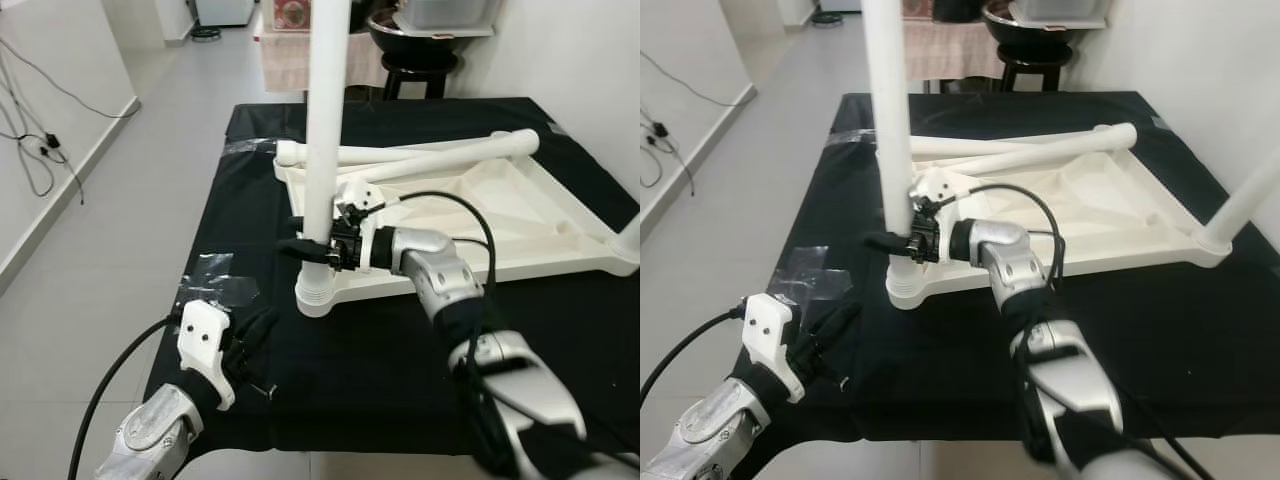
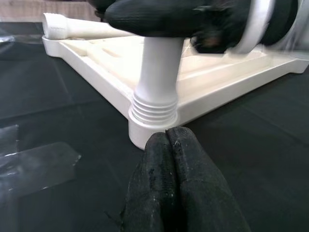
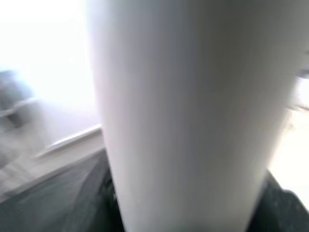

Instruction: Building children table

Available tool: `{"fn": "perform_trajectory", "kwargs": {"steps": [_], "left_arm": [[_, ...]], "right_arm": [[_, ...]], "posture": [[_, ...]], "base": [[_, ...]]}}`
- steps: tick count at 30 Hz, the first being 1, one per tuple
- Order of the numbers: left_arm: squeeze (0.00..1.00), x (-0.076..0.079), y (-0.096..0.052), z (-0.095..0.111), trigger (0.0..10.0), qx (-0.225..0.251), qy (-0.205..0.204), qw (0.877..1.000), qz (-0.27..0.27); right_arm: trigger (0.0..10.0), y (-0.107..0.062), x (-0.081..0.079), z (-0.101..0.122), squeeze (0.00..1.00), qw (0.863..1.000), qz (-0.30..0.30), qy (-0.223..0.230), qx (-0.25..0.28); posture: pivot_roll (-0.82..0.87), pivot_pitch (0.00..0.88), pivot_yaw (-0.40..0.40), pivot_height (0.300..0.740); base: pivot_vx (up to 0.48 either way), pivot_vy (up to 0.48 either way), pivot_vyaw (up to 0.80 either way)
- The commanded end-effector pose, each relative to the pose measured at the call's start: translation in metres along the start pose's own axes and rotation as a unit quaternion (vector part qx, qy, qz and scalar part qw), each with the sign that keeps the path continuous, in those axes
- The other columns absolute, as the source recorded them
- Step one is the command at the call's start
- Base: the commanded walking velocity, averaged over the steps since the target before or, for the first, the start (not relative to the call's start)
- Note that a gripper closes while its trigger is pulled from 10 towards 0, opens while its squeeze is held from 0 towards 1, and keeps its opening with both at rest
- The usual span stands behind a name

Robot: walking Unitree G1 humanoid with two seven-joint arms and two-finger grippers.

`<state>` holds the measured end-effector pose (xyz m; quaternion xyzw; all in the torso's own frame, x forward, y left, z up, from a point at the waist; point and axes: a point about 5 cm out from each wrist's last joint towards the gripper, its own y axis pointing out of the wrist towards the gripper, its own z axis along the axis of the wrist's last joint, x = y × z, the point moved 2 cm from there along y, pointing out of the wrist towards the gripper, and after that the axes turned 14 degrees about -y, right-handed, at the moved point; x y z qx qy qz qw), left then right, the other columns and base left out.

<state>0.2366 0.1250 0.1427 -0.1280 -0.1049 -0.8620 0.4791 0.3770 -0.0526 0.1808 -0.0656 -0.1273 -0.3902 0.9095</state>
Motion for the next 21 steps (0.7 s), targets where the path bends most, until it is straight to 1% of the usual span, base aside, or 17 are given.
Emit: {"fn": "perform_trajectory", "kwargs": {"steps": [1,2,3,4,5,6,8,9,12,13,14,15,16,17,18,20,21], "left_arm": [[0.0,-0.001,-0.003,0.0,10.0,-0.004,-0.001,1.0,-0.001],[0.0,-0.001,-0.003,0.0,10.0,-0.004,-0.001,1.0,-0.001],[0.0,-0.002,-0.003,0.001,10.0,-0.005,0.0,1.0,-0.001],[0.0,-0.002,-0.003,0.001,10.0,-0.005,0.0,1.0,-0.001],[0.0,-0.003,-0.002,0.001,10.0,-0.006,-0.003,1.0,-0.002],[0.0,-0.003,-0.002,0.0,10.0,-0.007,-0.004,1.0,-0.003],[0.0,-0.003,-0.001,0.0,10.0,-0.007,-0.005,1.0,-0.005],[0.0,-0.004,-0.001,0.0,10.0,-0.006,-0.004,1.0,-0.004],[0.0,-0.004,0.0,0.001,10.0,-0.004,-0.002,1.0,-0.001],[0.0,-0.005,0.0,0.001,10.0,-0.002,0.0,1.0,0.003],[0.0,-0.005,0.0,0.001,10.0,-0.002,0.0,1.0,0.003],[0.0,-0.005,0.0,0.001,10.0,0.0,0.002,1.0,0.007],[0.0,-0.005,0.0,0.001,10.0,0.0,0.002,1.0,0.007],[0.0,-0.005,0.001,0.001,10.0,0.0,0.002,1.0,0.007],[0.0,-0.005,0.001,0.0,10.0,-0.001,0.001,1.0,0.006],[0.0,-0.005,0.002,0.0,10.0,-0.001,0.0,1.0,0.004],[0.0,-0.005,0.002,0.0,10.0,-0.001,0.0,1.0,0.004]], "right_arm": [[0.0,-0.017,-0.006,-0.03,0.0,0.989,-0.119,0.023,-0.084],[0.0,-0.017,-0.006,-0.03,0.0,0.989,-0.119,0.023,-0.084],[0.0,-0.021,-0.021,-0.03,0.0,0.986,-0.139,0.031,-0.084],[0.0,-0.021,-0.021,-0.03,0.0,0.986,-0.139,0.031,-0.084],[0.0,-0.02,-0.029,-0.031,0.0,0.988,-0.125,0.039,-0.081],[0.0,-0.015,-0.032,-0.029,0.0,0.992,-0.095,0.029,-0.075],[0.0,-0.01,-0.031,-0.03,0.0,0.993,-0.082,0.029,-0.076],[10.0,-0.006,-0.03,-0.03,0.0,0.993,-0.079,0.029,-0.079],[10.0,-0.004,-0.029,-0.029,0.0,0.993,-0.078,0.024,-0.081],[10.0,-0.002,-0.028,-0.025,0.11,0.995,-0.068,0.024,-0.073],[10.0,-0.002,-0.028,-0.025,0.11,0.995,-0.068,0.024,-0.073],[10.0,0.007,-0.027,-0.007,1.0,0.999,-0.024,0.03,-0.028],[10.0,0.007,-0.027,-0.007,1.0,0.999,-0.024,0.03,-0.028],[10.0,0.009,-0.028,0.002,1.0,0.999,-0.007,0.032,-0.01],[10.0,0.012,-0.029,0.01,1.0,0.999,0.03,0.034,0.014],[10.0,0.013,-0.031,0.022,1.0,0.991,0.124,0.021,0.05],[10.0,0.013,-0.031,0.022,1.0,0.991,0.124,0.021,0.05]], "posture": [[-0.04,0.093,0.025,0.74],[-0.04,0.093,0.025,0.74],[-0.04,0.093,0.025,0.74],[-0.04,0.093,0.025,0.74],[-0.06,0.083,0.041,0.74],[-0.04,0.08,0.022,0.74],[-0.05,0.074,0.019,0.74],[-0.05,0.075,0.02,0.74],[-0.05,0.075,0.02,0.74],[-0.04,0.07,0.016,0.74],[-0.04,0.07,0.016,0.74],[-0.03,0.064,0.013,0.74],[-0.03,0.064,0.013,0.74],[-0.03,0.064,0.013,0.74],[-0.04,0.06,0.012,0.74],[-0.03,0.057,0.012,0.74],[-0.03,0.057,0.012,0.74]], "base": [[0.0,0.0,0.0],[0.0,0.0,0.0],[0.0,0.0,0.0],[0.0,0.0,0.0],[0.0,0.0,0.0],[0.0,0.0,0.0],[0.0,0.0,0.0],[0.0,0.0,0.0],[0.0,0.0,0.0],[0.0,0.0,0.0],[0.0,0.0,0.0],[0.0,0.0,0.0],[0.0,0.0,0.0],[0.0,0.0,0.0],[0.0,0.0,0.0],[0.0,0.0,0.0],[0.0,0.0,0.0]]}}
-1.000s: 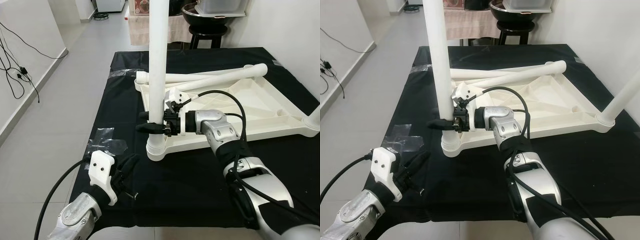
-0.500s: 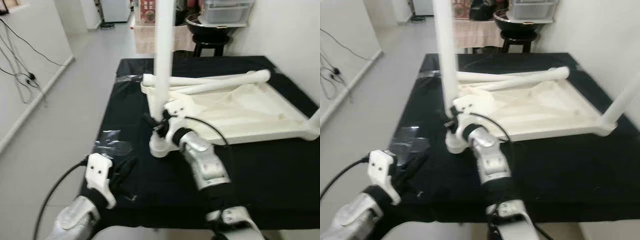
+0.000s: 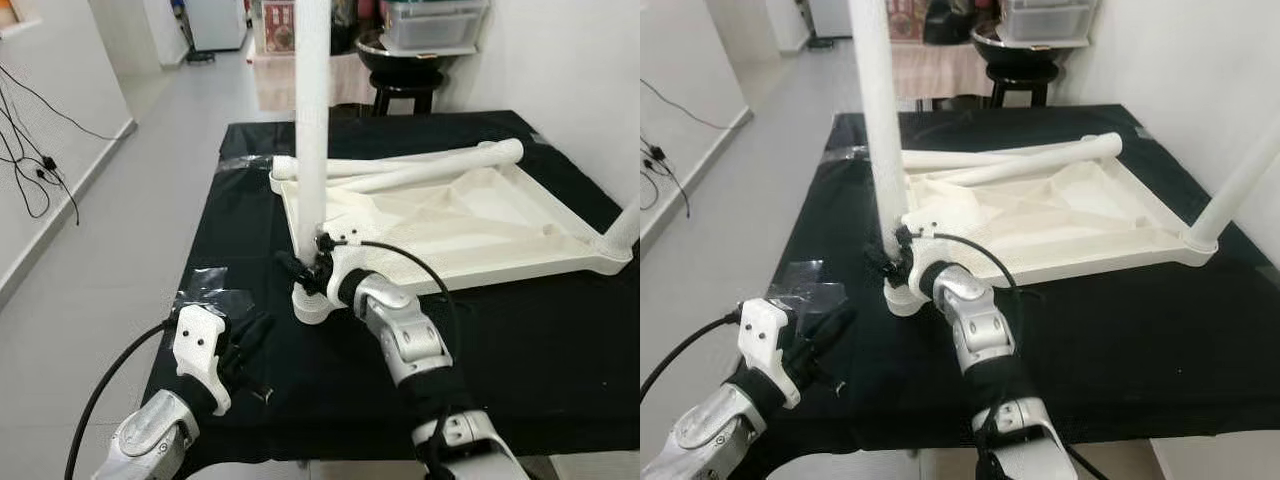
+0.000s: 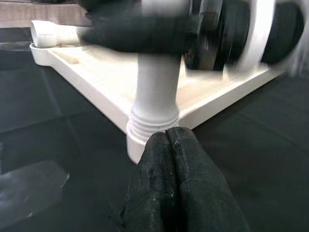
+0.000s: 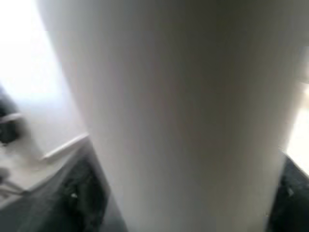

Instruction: Building children table

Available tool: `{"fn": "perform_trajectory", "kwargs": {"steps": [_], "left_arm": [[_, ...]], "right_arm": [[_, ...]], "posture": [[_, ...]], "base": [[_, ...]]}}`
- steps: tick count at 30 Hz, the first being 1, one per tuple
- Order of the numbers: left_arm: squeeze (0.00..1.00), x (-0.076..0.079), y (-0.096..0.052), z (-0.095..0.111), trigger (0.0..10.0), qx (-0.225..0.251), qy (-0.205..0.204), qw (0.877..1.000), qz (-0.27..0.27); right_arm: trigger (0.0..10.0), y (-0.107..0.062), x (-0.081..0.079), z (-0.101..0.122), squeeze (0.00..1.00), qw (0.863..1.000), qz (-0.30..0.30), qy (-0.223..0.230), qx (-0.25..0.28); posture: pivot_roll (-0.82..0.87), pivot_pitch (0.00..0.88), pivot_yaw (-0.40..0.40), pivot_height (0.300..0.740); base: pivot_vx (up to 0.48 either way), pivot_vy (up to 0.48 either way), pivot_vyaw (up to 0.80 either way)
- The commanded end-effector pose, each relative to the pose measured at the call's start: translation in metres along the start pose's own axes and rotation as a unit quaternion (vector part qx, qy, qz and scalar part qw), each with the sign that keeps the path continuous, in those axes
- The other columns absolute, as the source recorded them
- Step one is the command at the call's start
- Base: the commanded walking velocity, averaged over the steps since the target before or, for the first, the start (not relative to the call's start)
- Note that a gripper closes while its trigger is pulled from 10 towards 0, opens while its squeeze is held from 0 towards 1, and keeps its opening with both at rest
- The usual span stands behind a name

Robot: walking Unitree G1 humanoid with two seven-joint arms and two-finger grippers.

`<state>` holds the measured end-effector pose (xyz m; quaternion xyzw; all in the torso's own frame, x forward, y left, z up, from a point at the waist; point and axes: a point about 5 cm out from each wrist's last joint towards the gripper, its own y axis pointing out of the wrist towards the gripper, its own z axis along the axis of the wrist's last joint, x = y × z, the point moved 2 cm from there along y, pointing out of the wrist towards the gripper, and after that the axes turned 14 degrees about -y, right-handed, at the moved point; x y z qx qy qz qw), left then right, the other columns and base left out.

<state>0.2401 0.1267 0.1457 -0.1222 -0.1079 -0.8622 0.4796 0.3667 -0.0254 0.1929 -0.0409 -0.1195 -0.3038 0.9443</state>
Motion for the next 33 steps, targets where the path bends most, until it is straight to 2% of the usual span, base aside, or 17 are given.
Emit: {"fn": "perform_trajectory", "kwargs": {"steps": [1,2,3,5,11,13,15,16,25,29,30,31,32,33], "left_arm": [[0.0,-0.002,0.0,-0.004,10.0,-0.007,-0.003,1.0,0.004],[0.0,-0.002,0.0,-0.004,10.0,-0.007,-0.003,1.0,0.004],[0.0,-0.002,0.0,-0.004,10.0,-0.007,-0.003,1.0,0.004],[0.0,-0.002,0.0,-0.005,10.0,-0.007,-0.002,1.0,0.004],[0.0,-0.001,-0.001,-0.005,10.0,-0.007,-0.001,1.0,0.003],[0.0,0.001,-0.001,-0.006,10.0,-0.007,-0.001,1.0,0.0],[0.0,0.001,-0.002,-0.006,10.0,-0.006,0.0,1.0,-0.001],[0.0,0.002,-0.002,-0.006,10.0,-0.007,0.001,1.0,-0.002],[0.0,0.004,-0.003,-0.006,10.0,-0.005,0.014,1.0,-0.002],[0.0,0.004,-0.004,-0.006,10.0,-0.003,0.024,1.0,0.002],[0.0,0.004,-0.005,-0.006,10.0,-0.001,0.026,1.0,0.004],[0.0,0.004,-0.005,-0.006,10.0,-0.001,0.026,1.0,0.004],[0.0,0.004,-0.006,-0.005,10.0,0.001,0.029,1.0,0.007],[0.0,0.004,-0.006,-0.005,10.0,0.001,0.029,1.0,0.007]], "right_arm": [[10.0,0.002,-0.008,0.004,0.31,0.997,0.075,-0.002,0.022],[10.0,0.002,-0.008,0.004,0.31,0.997,0.075,-0.002,0.022],[10.0,0.001,-0.005,0.003,0.0,0.993,0.12,-0.016,0.017],[10.0,-0.002,0.0,0.001,0.0,0.985,0.166,-0.033,0.006],[10.0,-0.002,0.007,0.001,0.0,0.983,0.182,-0.033,-0.001],[9.6,0.0,0.015,0.001,0.0,0.985,0.171,0.004,0.001],[9.6,0.0,0.017,0.0,0.0,0.986,0.165,0.018,0.001],[0.0,0.0,0.019,0.0,0.0,0.986,0.166,0.025,0.001],[0.0,-0.008,0.024,-0.011,0.0,0.986,0.166,0.021,-0.015],[0.0,-0.014,0.029,-0.023,0.0,0.989,0.142,-0.008,-0.043],[0.0,-0.018,0.033,-0.031,0.0,0.99,0.115,-0.009,-0.074],[0.0,-0.018,0.033,-0.031,0.0,0.99,0.115,-0.009,-0.074],[0.0,-0.022,0.038,-0.045,0.0,0.991,0.062,-0.004,-0.119],[0.0,-0.022,0.038,-0.045,0.0,0.991,0.062,-0.004,-0.119]], "posture": [[-0.03,0.055,0.01,0.74],[-0.03,0.055,0.01,0.74],[-0.02,0.054,0.008,0.74],[-0.01,0.051,0.006,0.74],[-0.01,0.051,0.006,0.74],[0.02,0.039,-0.003,0.74],[0.02,0.039,-0.003,0.74],[0.02,0.039,-0.004,0.74],[0.01,0.036,0.003,0.74],[0.01,0.037,0.006,0.74],[0.0,0.039,0.0,0.74],[0.0,0.039,0.0,0.74],[0.0,0.043,-0.013,0.74],[0.0,0.043,-0.013,0.74]], "base": [[0.0,0.0,0.0],[0.0,0.0,0.0],[0.0,0.0,0.0],[0.0,0.0,0.0],[0.0,0.0,0.0],[0.0,0.0,0.0],[0.0,0.0,0.0],[0.0,0.0,0.0],[0.0,0.0,0.0],[0.0,0.0,0.0],[0.0,0.0,0.0],[0.0,0.0,0.0],[0.0,0.0,0.0],[0.0,0.0,0.0]]}}
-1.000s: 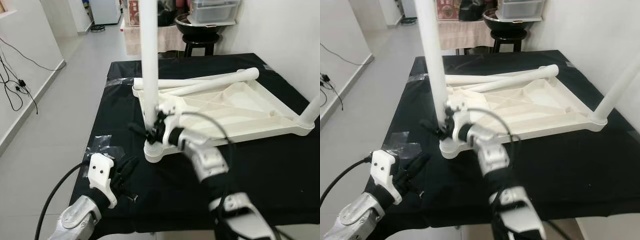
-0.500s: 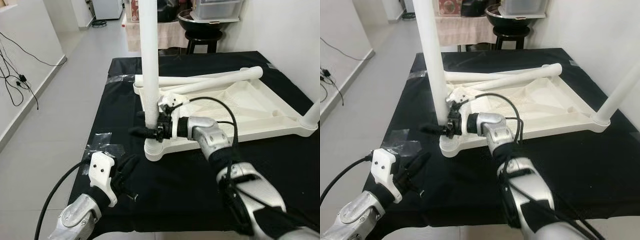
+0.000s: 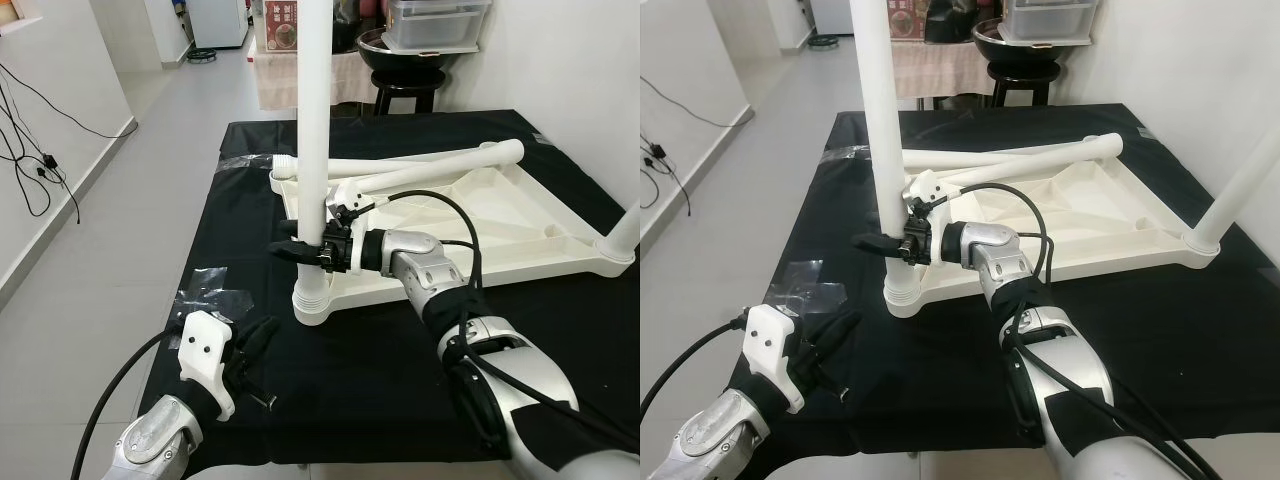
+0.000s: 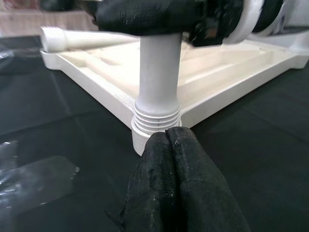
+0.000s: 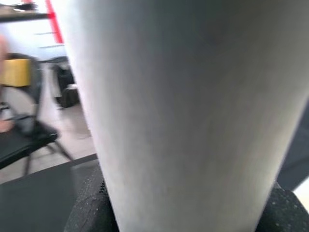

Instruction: Building children table

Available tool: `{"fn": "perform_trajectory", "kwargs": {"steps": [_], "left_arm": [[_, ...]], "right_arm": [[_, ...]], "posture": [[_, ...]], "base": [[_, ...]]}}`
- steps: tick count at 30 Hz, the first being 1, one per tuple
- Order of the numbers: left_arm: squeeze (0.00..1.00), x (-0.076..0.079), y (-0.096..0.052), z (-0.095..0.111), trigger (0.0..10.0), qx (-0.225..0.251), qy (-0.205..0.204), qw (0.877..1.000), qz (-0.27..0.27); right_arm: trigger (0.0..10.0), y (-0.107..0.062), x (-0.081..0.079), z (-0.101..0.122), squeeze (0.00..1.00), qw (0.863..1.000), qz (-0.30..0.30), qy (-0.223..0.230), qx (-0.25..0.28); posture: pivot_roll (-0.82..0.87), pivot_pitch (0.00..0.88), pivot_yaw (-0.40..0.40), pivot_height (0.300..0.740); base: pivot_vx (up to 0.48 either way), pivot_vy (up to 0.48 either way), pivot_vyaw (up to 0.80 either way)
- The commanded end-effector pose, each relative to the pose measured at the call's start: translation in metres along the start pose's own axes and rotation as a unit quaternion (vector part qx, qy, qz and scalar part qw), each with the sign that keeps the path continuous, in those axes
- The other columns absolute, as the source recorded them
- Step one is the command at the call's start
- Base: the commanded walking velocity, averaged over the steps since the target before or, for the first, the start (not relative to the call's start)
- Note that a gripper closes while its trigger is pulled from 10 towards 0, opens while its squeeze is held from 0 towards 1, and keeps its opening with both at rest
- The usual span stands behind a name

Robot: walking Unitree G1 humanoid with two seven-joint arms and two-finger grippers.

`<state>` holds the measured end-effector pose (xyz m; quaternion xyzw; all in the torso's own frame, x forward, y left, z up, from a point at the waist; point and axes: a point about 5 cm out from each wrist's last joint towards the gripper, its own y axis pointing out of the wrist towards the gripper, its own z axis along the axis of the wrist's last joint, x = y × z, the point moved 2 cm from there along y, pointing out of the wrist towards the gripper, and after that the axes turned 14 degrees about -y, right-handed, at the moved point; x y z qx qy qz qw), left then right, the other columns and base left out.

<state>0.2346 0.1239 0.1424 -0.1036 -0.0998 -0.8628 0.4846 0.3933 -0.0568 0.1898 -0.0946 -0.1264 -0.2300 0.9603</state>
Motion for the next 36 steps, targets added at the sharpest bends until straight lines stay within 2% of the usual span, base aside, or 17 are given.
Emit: {"fn": "perform_trajectory", "kwargs": {"steps": [1,3,4,5,9,14,15,16,17,18,21,23,27,28,30,31,36], "left_arm": [[0.0,-0.001,-0.004,-0.001,10.0,0.0,0.011,1.0,0.006],[0.0,-0.001,-0.004,-0.001,10.0,0.0,0.011,1.0,0.006],[0.0,-0.001,-0.005,0.0,10.0,0.0,0.014,1.0,0.01],[0.0,-0.003,-0.007,0.001,10.0,0.0,0.015,1.0,0.012],[0.0,-0.004,-0.006,0.0,10.0,-0.002,0.011,1.0,0.011],[0.0,-0.006,-0.003,-0.002,10.0,-0.007,0.0,1.0,0.001],[0.0,-0.006,-0.002,-0.002,10.0,-0.005,-0.002,1.0,0.0],[0.0,-0.006,-0.002,-0.002,10.0,-0.005,-0.002,1.0,0.0],[0.0,-0.006,-0.002,-0.001,10.0,-0.002,-0.003,1.0,0.004],[0.0,-0.007,-0.001,-0.001,10.0,0.001,-0.002,1.0,0.007],[0.0,-0.007,-0.001,-0.001,10.0,0.003,-0.002,1.0,0.009],[0.0,-0.007,0.0,0.0,10.0,0.003,-0.004,1.0,0.007],[0.0,-0.006,0.001,0.0,10.0,0.002,-0.007,1.0,0.003],[0.0,-0.006,0.002,0.0,10.0,0.002,-0.008,1.0,0.002],[0.0,-0.006,0.002,0.0,10.0,0.002,-0.008,1.0,0.001],[0.0,-0.006,0.002,0.0,10.0,0.002,-0.008,1.0,0.001],[0.0,-0.005,0.001,0.0,10.0,0.003,-0.009,1.0,0.002]], "right_arm": [[0.0,-0.013,-0.001,-0.043,0.0,0.992,-0.052,0.035,-0.11],[0.0,-0.013,-0.001,-0.043,0.0,0.992,-0.052,0.035,-0.11],[0.0,-0.014,-0.007,-0.055,0.0,0.971,-0.192,0.06,-0.126],[0.0,-0.014,-0.039,-0.062,0.0,0.957,-0.242,0.099,-0.125],[0.0,-0.017,-0.05,-0.058,0.0,0.951,-0.266,0.104,-0.116],[0.0,-0.007,-0.05,-0.049,0.0,0.962,-0.239,0.067,-0.111],[4.4,-0.001,-0.045,-0.047,0.0,0.965,-0.229,0.053,-0.113],[4.4,-0.001,-0.045,-0.047,0.0,0.965,-0.229,0.053,-0.113],[10.0,0.003,-0.043,-0.044,0.0,0.968,-0.219,0.047,-0.11],[10.0,0.007,-0.043,-0.039,1.0,0.973,-0.2,0.052,-0.097],[10.0,0.009,-0.041,-0.031,1.0,0.978,-0.185,0.054,-0.078],[10.0,0.013,-0.037,-0.005,1.0,0.987,-0.15,0.05,-0.001],[10.0,0.012,-0.047,0.024,1.0,0.996,-0.028,0.021,0.077],[10.0,0.013,-0.045,0.023,0.27,0.997,0.002,0.0,0.071],[10.0,0.014,-0.043,0.021,0.27,0.998,0.015,-0.014,0.062],[10.0,0.015,-0.04,0.018,0.0,0.998,0.031,-0.021,0.052],[10.0,0.018,-0.038,0.017,0.0,0.993,0.11,-0.018,0.048]], "posture": [[0.0,0.043,-0.017,0.74],[0.0,0.043,-0.017,0.74],[-0.01,0.049,-0.017,0.74],[0.0,0.067,0.01,0.74],[-0.04,0.043,0.029,0.74],[-0.01,0.026,0.006,0.74],[-0.01,0.027,0.007,0.74],[-0.01,0.027,0.007,0.74],[-0.01,0.029,0.012,0.74],[-0.01,0.032,0.011,0.74],[-0.01,0.032,0.011,0.74],[-0.02,0.037,0.008,0.74],[-0.02,0.039,0.012,0.74],[-0.02,0.04,0.01,0.74],[-0.02,0.04,0.01,0.74],[-0.02,0.04,0.007,0.74],[-0.01,0.043,0.002,0.74]], "base": [[0.0,0.0,0.0],[0.0,0.0,0.0],[0.0,0.0,0.0],[0.0,0.0,0.0],[0.0,0.0,0.0],[0.0,0.0,0.0],[0.0,0.0,0.0],[0.0,0.0,0.0],[0.0,0.0,0.0],[0.0,0.0,0.0],[0.0,0.0,0.0],[0.0,0.0,0.0],[0.0,0.0,0.0],[0.0,0.0,0.0],[0.0,0.0,0.0],[0.0,0.0,0.0],[0.0,0.0,0.0]]}}
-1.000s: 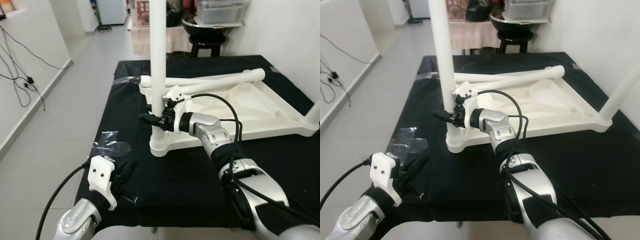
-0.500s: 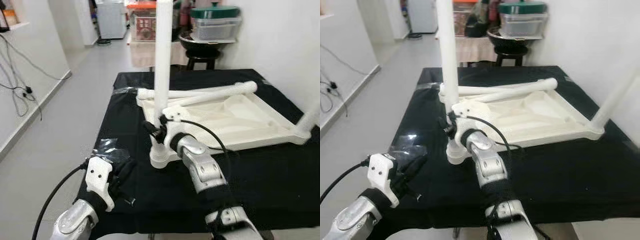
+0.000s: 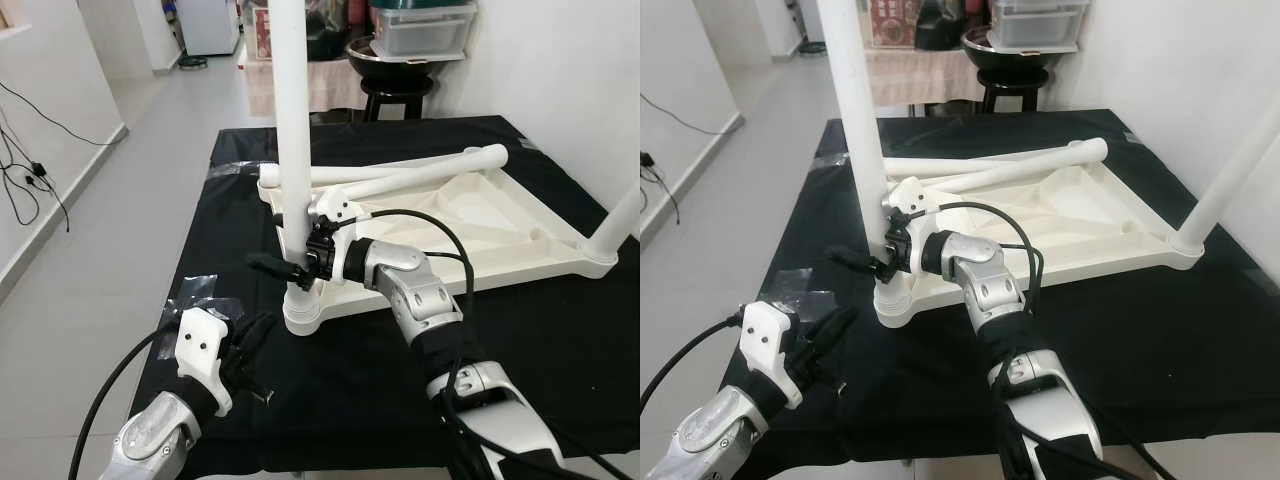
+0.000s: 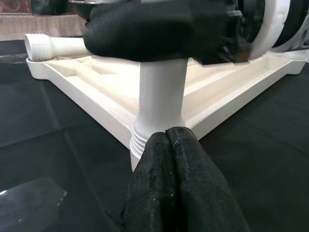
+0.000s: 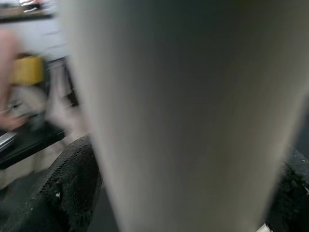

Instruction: Building children table

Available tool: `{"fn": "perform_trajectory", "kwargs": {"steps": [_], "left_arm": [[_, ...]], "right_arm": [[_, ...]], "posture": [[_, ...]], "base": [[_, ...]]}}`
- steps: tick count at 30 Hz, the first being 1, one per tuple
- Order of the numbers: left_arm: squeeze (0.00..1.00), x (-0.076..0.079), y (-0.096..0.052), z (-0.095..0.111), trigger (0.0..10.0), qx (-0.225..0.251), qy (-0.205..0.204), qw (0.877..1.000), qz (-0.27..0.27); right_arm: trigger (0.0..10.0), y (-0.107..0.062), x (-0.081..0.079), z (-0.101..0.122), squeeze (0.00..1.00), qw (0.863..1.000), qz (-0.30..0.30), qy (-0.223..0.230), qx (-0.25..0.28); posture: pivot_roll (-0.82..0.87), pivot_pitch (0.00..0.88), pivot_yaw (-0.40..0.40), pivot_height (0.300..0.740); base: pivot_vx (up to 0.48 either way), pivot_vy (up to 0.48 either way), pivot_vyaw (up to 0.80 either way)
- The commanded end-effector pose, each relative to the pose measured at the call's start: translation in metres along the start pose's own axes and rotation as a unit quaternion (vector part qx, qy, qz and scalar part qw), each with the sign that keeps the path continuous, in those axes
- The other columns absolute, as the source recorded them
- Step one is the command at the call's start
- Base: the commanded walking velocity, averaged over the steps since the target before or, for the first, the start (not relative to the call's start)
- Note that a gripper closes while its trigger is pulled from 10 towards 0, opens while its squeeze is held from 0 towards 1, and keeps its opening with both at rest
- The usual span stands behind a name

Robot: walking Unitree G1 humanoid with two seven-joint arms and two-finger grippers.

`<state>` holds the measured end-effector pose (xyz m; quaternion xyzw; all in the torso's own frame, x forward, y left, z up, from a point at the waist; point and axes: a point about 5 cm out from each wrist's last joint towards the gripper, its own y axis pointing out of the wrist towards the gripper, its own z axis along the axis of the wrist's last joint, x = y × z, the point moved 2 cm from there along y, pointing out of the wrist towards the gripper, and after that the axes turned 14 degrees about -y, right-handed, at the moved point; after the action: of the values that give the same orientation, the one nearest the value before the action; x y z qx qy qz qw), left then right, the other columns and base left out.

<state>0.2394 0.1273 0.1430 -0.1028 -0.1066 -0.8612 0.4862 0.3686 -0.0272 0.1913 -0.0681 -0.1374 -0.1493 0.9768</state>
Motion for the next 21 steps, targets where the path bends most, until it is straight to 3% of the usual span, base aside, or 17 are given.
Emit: {"fn": "perform_trajectory", "kwargs": {"steps": [1,5,6,14,18,21], "left_arm": [[0.0,0.0,-0.001,-0.002,10.0,-0.004,-0.006,1.0,0.001],[0.0,0.001,-0.001,-0.002,10.0,-0.004,-0.007,1.0,0.001],[0.0,0.002,-0.002,-0.002,10.0,-0.004,-0.007,1.0,0.001],[0.0,0.004,-0.002,-0.002,10.0,-0.002,-0.009,1.0,0.001],[0.0,0.005,-0.003,0.0,10.0,-0.002,-0.011,1.0,-0.001],[0.0,0.005,-0.003,0.0,10.0,-0.001,-0.012,1.0,-0.001]], "right_arm": [[10.0,0.004,-0.004,0.004,0.0,0.999,0.033,-0.008,0.008],[10.0,0.004,-0.002,0.005,0.0,0.998,0.065,0.005,0.012],[0.0,0.004,0.0,0.006,0.0,0.998,0.066,0.014,0.014],[0.0,-0.006,0.01,-0.002,0.0,1.0,0.028,0.011,0.005],[0.0,-0.022,0.014,-0.01,0.0,1.0,-0.023,0.008,0.009],[0.0,-0.025,0.015,-0.012,0.0,0.999,-0.03,0.007,0.011]], "posture": [[-0.01,0.043,0.002,0.74],[0.0,0.05,-0.002,0.74],[0.0,0.053,-0.002,0.74],[-0.01,0.069,-0.003,0.74],[-0.02,0.082,-0.001,0.74],[-0.02,0.082,-0.001,0.74]], "base": [[0.0,0.0,0.0],[0.0,0.0,0.0],[0.0,0.0,0.0],[0.0,0.0,0.0],[0.0,0.0,0.0],[0.0,0.0,0.0]]}}
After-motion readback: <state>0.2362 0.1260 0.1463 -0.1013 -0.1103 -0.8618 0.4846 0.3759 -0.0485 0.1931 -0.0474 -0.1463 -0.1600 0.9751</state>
